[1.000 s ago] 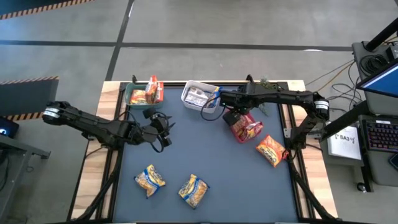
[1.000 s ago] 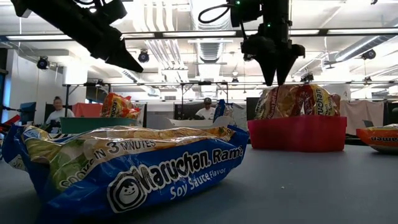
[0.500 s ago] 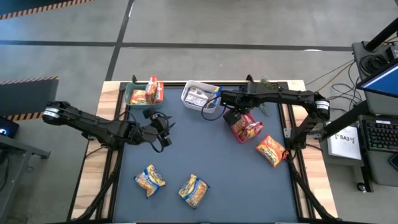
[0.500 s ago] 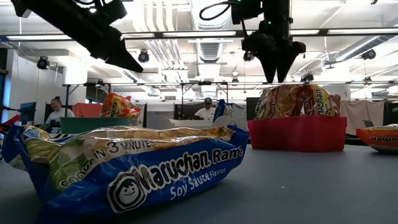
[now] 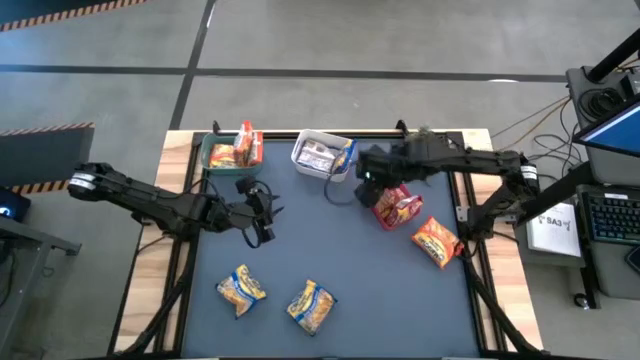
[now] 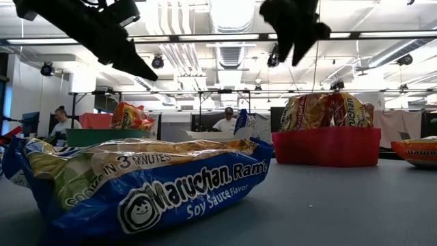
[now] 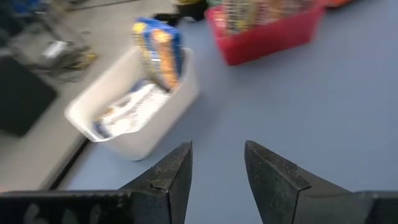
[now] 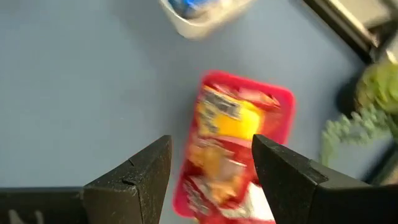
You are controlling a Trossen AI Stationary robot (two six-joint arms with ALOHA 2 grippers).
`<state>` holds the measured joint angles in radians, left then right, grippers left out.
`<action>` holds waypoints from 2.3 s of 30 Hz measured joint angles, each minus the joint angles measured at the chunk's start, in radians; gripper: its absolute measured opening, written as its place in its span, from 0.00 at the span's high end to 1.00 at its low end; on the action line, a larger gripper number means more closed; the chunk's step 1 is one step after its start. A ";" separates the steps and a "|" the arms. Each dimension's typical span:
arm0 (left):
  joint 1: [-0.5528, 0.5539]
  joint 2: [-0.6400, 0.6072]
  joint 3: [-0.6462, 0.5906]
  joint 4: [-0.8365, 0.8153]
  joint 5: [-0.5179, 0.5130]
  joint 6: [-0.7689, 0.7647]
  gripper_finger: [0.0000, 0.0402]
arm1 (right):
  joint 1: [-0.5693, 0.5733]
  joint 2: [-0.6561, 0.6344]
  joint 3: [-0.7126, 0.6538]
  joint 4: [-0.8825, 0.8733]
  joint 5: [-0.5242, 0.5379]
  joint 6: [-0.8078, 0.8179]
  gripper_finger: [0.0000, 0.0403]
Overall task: Sort Maruchan noodles
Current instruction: Put the blue noodle pack into the white bin
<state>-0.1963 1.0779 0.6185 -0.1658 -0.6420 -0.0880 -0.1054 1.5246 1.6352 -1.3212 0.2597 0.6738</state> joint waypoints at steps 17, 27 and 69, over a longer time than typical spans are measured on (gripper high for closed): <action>-0.178 0.011 0.000 0.063 0.158 -0.220 0.67 | 0.457 0.015 -0.119 0.445 0.135 -0.090 0.48; -0.353 0.137 0.038 0.191 0.156 -0.299 0.67 | 0.541 0.149 -0.190 0.772 0.044 -0.221 0.54; -0.412 0.230 0.309 -0.165 0.012 -0.292 0.67 | 0.419 0.535 -0.190 1.089 0.245 -0.431 0.98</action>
<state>-0.6083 1.3083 0.9276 -0.3312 -0.6300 -0.3797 0.3136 2.0594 1.4455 -0.2324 0.5049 0.2425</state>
